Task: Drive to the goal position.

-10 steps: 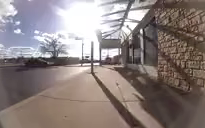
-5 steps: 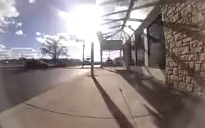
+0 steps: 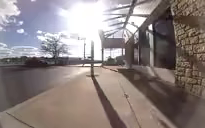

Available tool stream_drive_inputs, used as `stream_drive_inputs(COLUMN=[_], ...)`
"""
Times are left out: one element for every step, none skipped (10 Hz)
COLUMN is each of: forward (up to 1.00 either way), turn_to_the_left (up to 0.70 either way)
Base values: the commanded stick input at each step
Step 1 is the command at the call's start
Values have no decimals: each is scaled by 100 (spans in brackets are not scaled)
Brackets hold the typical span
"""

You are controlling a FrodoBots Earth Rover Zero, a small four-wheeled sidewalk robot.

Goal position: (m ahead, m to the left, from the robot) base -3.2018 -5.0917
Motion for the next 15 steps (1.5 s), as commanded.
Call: stream_drive_inputs(forward=[85,85,85,85,85,85,85,85,85,85,85,85,85,85,85], turn_to_the_left=[0,0,0,0,0,0,-27,-27,-27,-22,-8,0,0,0,0])
